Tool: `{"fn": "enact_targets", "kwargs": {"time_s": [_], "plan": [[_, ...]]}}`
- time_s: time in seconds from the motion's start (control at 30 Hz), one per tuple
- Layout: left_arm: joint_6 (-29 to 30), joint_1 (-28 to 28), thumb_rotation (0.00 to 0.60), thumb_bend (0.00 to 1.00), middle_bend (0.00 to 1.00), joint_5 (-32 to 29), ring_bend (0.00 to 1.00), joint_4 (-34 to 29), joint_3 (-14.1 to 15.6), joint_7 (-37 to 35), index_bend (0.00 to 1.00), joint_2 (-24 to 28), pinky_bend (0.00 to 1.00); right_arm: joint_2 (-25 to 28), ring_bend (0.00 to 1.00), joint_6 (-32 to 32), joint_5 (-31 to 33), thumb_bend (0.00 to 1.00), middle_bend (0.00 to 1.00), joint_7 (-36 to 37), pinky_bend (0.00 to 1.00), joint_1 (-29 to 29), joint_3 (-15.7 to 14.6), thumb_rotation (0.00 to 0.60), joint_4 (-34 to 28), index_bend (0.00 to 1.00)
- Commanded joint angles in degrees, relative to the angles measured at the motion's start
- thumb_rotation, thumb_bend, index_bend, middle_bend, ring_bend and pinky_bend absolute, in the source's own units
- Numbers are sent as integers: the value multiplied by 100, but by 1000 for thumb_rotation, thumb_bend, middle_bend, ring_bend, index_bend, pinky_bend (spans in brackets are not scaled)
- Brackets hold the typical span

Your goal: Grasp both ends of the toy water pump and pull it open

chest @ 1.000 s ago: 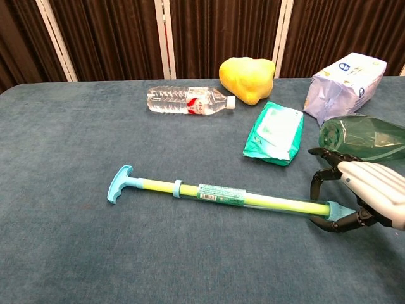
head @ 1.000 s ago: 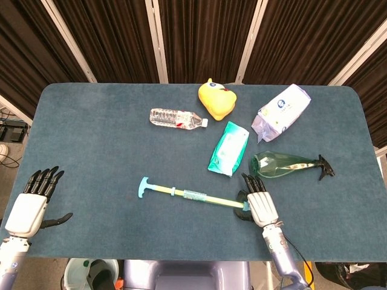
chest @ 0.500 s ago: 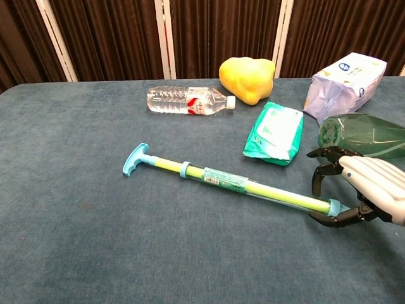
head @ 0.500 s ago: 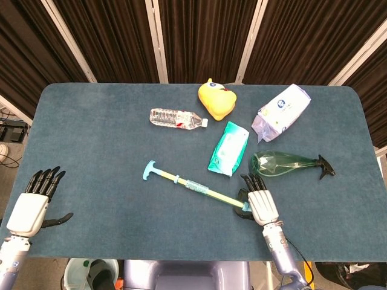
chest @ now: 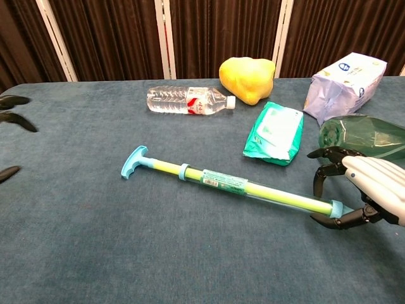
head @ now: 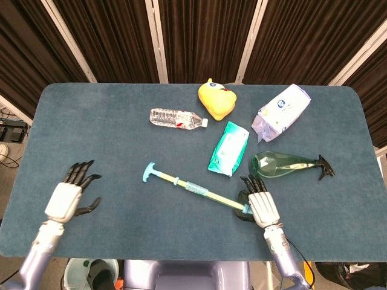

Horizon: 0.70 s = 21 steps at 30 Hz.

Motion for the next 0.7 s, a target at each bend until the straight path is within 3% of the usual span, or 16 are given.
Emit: {"fn": "enact_targets", "kwargs": {"time_s": [0.03,0.17,0.7], "plan": [[-251,-443,600,289,0,31,0,403,-271,-476,256,-610,31,32,0,25,-24,383,134,21,0,0,-4,600,-78,742],[-584,-801,600,263,0,-122,0,714,-469,-851,255,-1063,31,110,0,94,-101,397,139,-67,0,7,-21,600,-210,743],[-1393,-1509,600,182,0,-333,0,1488,-575,-889,230,-1640,31,463,0,206,-62,410,145,99,0,39,168,600,-625,742]]}}
